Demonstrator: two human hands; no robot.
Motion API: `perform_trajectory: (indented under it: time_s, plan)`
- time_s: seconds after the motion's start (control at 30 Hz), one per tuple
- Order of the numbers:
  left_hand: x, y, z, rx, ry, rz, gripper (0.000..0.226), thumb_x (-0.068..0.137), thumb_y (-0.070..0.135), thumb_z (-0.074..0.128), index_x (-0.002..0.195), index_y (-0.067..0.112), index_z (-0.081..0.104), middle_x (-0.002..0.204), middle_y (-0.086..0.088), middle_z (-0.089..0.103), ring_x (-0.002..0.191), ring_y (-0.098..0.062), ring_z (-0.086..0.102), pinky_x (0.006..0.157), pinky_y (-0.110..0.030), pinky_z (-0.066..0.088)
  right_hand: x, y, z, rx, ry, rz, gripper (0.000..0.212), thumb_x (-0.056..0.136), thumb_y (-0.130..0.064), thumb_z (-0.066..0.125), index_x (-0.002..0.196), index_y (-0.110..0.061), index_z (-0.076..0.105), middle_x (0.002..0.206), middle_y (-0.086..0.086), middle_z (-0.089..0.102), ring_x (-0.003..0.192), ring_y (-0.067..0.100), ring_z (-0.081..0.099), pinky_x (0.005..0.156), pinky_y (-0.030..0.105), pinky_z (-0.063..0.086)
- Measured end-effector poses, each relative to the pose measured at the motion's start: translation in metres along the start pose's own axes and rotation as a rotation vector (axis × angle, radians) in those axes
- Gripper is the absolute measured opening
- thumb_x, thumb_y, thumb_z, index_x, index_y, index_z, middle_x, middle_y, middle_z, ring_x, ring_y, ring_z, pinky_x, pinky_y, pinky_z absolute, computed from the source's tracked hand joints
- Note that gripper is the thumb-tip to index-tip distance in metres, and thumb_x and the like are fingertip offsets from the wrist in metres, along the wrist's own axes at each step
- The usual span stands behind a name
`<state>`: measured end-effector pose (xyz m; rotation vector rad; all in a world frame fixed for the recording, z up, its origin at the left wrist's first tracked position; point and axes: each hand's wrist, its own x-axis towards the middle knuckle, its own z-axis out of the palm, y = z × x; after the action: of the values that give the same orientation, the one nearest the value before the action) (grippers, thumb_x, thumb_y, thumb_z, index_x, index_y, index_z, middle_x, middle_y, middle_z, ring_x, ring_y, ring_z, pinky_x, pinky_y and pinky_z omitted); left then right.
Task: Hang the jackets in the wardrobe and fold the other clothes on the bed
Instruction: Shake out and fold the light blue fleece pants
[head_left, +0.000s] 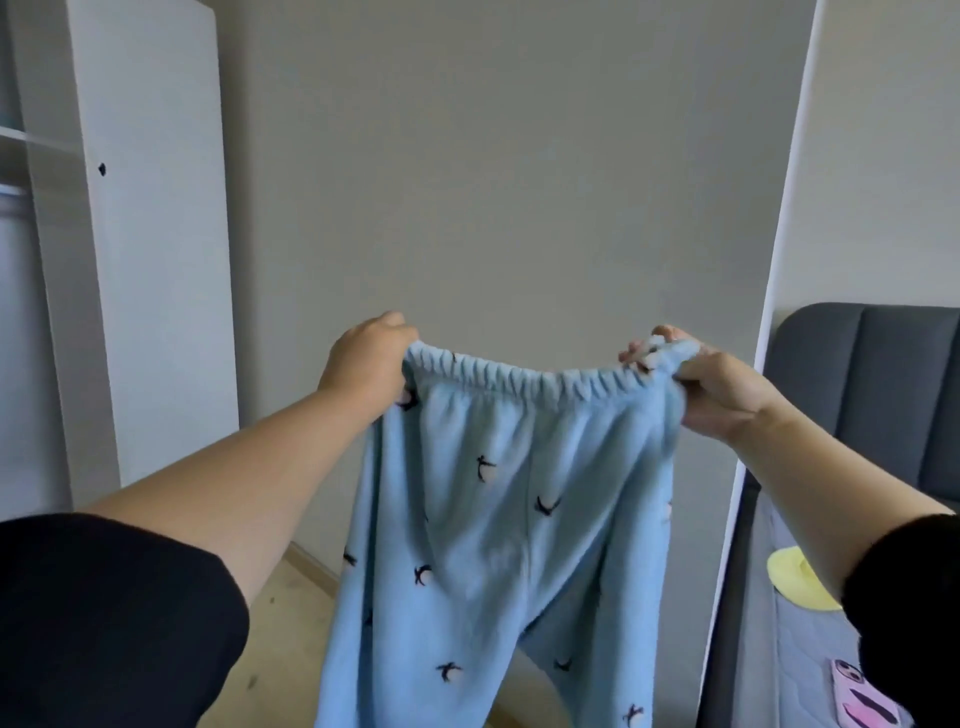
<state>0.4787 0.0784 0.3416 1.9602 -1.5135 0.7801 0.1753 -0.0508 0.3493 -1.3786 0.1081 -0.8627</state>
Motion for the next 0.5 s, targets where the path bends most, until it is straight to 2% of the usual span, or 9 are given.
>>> perform_trajectory:
  time_s: [0.03, 0.07, 0.1, 0.17, 0.2, 0.27, 0.33, 0.43, 0.5]
  plan:
    - [0.002, 0.003, -0.003, -0.040, 0.057, 0.031, 0.036, 0.051, 0.002, 0.077, 0.084, 0.004, 0.062, 0.092, -0.009, 0.057, 0.087, -0.030, 0.054, 0.070, -0.038, 0.044, -0.004, -0.003, 0.005, 0.134, -0.198, 0.042, 0.022, 0.076, 0.020, 0.048, 0.081, -0.001, 0.052, 0.082, 0.019, 0.061, 0.079, 0.030, 0.065, 0.079, 0.038, 0.055]
    - [0.005, 0.008, -0.005, -0.048, 0.112, 0.081, 0.036, 0.050, 0.000, 0.076, 0.084, 0.005, 0.065, 0.092, -0.007, 0.060, 0.091, -0.030, 0.053, 0.072, -0.037, 0.042, -0.006, -0.005, 0.012, 0.207, -0.365, 0.061, 0.028, 0.076, 0.026, 0.046, 0.090, 0.002, 0.051, 0.087, 0.025, 0.058, 0.084, 0.036, 0.063, 0.080, 0.044, 0.053]
    - [0.008, 0.011, -0.007, -0.047, 0.167, 0.147, 0.035, 0.051, -0.003, 0.074, 0.084, 0.005, 0.068, 0.093, -0.006, 0.062, 0.096, -0.030, 0.051, 0.075, -0.034, 0.038, -0.008, -0.010, 0.018, 0.186, -0.445, 0.045, 0.033, 0.078, 0.029, 0.040, 0.099, 0.004, 0.048, 0.092, 0.030, 0.056, 0.088, 0.040, 0.062, 0.082, 0.048, 0.051]
    - [0.013, 0.018, -0.010, -0.035, 0.263, 0.246, 0.030, 0.061, -0.007, 0.065, 0.085, 0.008, 0.073, 0.096, -0.004, 0.064, 0.099, -0.030, 0.048, 0.075, -0.028, 0.027, -0.003, -0.011, 0.029, 0.083, -0.490, 0.085, 0.039, 0.079, 0.029, 0.036, 0.107, 0.004, 0.041, 0.095, 0.032, 0.058, 0.091, 0.039, 0.063, 0.084, 0.046, 0.052]
    - [0.014, 0.020, -0.011, -0.022, 0.285, 0.269, 0.029, 0.065, -0.007, 0.062, 0.085, 0.011, 0.074, 0.095, -0.004, 0.065, 0.099, -0.030, 0.047, 0.074, -0.025, 0.023, 0.001, -0.009, 0.035, -0.004, -0.469, 0.136, 0.039, 0.077, 0.028, 0.037, 0.105, 0.002, 0.043, 0.094, 0.026, 0.063, 0.089, 0.034, 0.066, 0.083, 0.041, 0.054]
    - [0.018, 0.022, -0.010, 0.007, 0.239, 0.244, 0.023, 0.070, -0.002, 0.060, 0.082, 0.014, 0.072, 0.088, -0.002, 0.064, 0.095, -0.027, 0.048, 0.073, -0.025, 0.026, 0.009, -0.009, 0.033, -0.272, -0.252, 0.159, 0.035, 0.075, 0.022, 0.042, 0.086, -0.006, 0.061, 0.087, 0.014, 0.068, 0.081, 0.025, 0.068, 0.074, 0.031, 0.057]
    - [0.019, 0.022, -0.010, -0.006, 0.065, 0.078, 0.012, 0.071, 0.006, 0.055, 0.074, 0.014, 0.063, 0.085, -0.005, 0.061, 0.087, -0.029, 0.052, 0.068, -0.027, 0.035, 0.020, -0.003, 0.026, -0.468, 0.140, 0.083, 0.037, 0.081, 0.018, 0.042, 0.071, -0.008, 0.066, 0.082, 0.012, 0.066, 0.074, 0.025, 0.065, 0.064, 0.027, 0.057]
    - [0.018, 0.012, -0.010, 0.036, -0.164, -0.245, 0.008, 0.071, 0.010, 0.051, 0.064, 0.012, 0.047, 0.085, -0.009, 0.060, 0.080, -0.030, 0.056, 0.065, -0.026, 0.040, 0.031, 0.008, 0.009, -0.695, 0.777, 0.111, 0.013, 0.088, 0.005, 0.050, 0.090, -0.001, 0.062, 0.078, 0.013, 0.057, 0.064, 0.022, 0.053, 0.057, 0.027, 0.053]
    - [0.014, 0.006, -0.012, -0.028, -0.210, -0.446, 0.011, 0.078, 0.011, 0.048, 0.067, 0.012, 0.044, 0.084, -0.007, 0.054, 0.085, -0.029, 0.058, 0.069, -0.027, 0.044, 0.032, 0.015, -0.009, -0.919, 0.914, 0.186, 0.019, 0.088, -0.001, 0.050, 0.103, 0.005, 0.060, 0.085, 0.014, 0.055, 0.073, 0.024, 0.052, 0.068, 0.033, 0.048]
